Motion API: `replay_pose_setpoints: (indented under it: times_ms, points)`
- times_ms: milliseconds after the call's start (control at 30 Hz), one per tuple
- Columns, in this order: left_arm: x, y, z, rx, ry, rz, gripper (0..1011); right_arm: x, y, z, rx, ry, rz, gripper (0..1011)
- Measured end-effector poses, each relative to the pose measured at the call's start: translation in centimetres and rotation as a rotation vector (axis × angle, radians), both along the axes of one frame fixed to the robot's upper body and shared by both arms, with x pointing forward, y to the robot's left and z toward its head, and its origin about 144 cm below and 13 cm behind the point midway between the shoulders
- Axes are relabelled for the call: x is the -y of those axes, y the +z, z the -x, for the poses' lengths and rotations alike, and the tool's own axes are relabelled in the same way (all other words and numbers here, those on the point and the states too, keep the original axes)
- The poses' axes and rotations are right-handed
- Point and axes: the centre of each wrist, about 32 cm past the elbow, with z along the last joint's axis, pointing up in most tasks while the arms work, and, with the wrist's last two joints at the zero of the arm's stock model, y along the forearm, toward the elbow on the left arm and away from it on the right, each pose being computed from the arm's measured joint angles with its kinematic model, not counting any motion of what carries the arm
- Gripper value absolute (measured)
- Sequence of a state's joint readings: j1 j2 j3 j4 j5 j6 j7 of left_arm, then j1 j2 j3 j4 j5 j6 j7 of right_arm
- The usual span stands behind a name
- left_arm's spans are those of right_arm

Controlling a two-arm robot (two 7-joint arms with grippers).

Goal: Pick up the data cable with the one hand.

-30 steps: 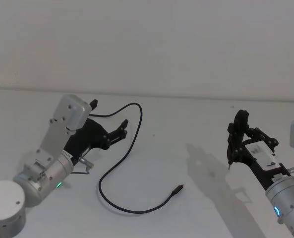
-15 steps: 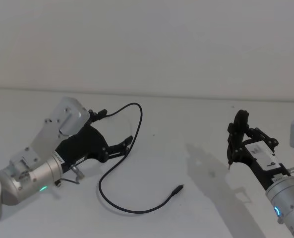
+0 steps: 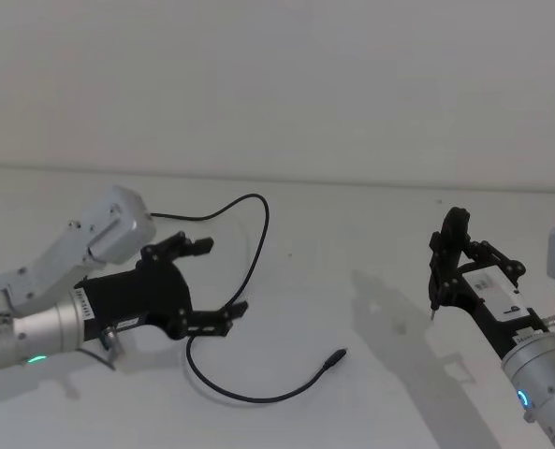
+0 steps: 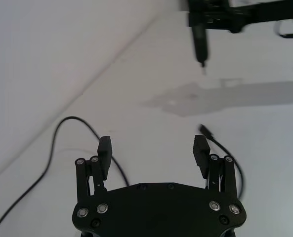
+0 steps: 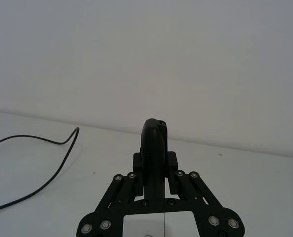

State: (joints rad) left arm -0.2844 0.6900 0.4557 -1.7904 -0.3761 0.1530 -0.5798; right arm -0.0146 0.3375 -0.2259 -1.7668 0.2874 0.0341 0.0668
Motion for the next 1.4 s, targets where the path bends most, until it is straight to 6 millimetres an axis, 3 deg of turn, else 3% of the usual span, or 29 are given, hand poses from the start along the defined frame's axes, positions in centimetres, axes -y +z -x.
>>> replay_pose_setpoints:
  times_ms: [567, 1400]
  points:
    - [-1.2, 2.2, 0.2, -0.086, -0.213, -0.108, 1001, 0.0, 0.0, 0.0, 0.0, 0.0, 0.0, 268]
    - [1.5, -0.1, 1.8, -0.058, -0.176, -0.229, 1001, 0.0, 0.0, 0.0, 0.0, 0.0, 0.0, 268]
